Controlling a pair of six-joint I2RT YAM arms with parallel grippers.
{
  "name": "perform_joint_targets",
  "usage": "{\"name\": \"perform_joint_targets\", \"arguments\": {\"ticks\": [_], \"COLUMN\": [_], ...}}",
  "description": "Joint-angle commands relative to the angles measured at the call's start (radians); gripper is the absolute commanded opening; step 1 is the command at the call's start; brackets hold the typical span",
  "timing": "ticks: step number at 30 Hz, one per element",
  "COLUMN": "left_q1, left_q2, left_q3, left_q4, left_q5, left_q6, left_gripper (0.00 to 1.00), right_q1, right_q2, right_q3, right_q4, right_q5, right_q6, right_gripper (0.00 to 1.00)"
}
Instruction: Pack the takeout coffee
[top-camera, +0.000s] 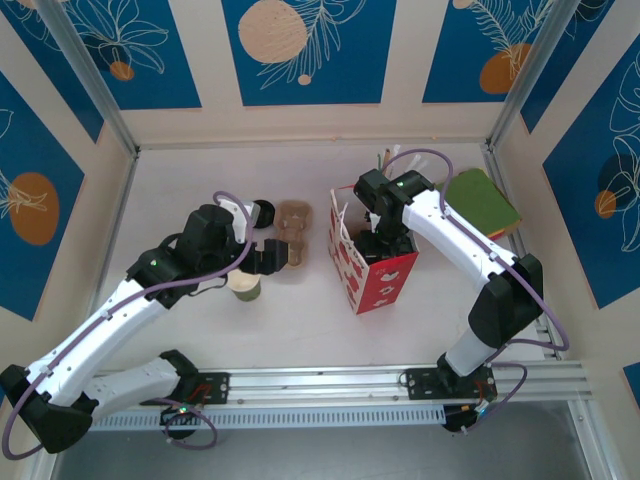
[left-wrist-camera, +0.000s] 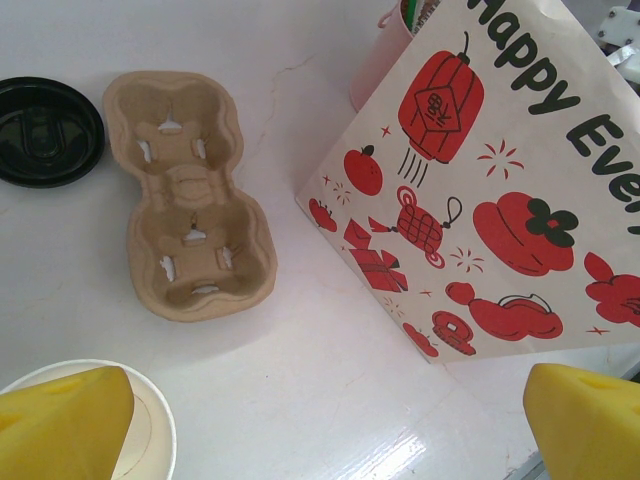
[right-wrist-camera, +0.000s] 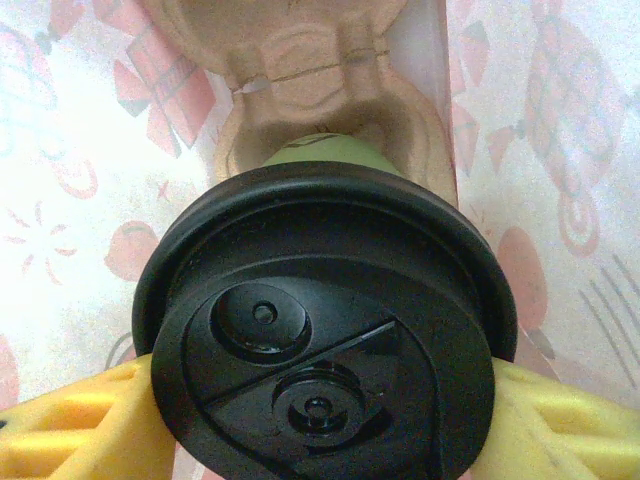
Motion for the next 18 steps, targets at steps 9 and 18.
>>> {"name": "perform_joint_targets", "arguments": {"ticks": [9, 18], "left_q1": [0.011, 0.011], "left_q2": [-0.048, -0.057], "left_q3": [-0.012, -0.018], "left_q4": [0.008, 0.005], "left_q5": [-0.057, -0.068], "left_q6": [-0.021, -0.028], "left_gripper": [1.0, 1.0], "right_q1": [-0.009, -0.014], "right_q2": [-0.023, -0.02], "right_q3": [0.012, 0.019], "right_q4": [-0.013, -0.01], "right_q5": [-0.013, -0.01], "right_q6": [-0.008, -0.014], "right_gripper": [0.65, 0.65]}}
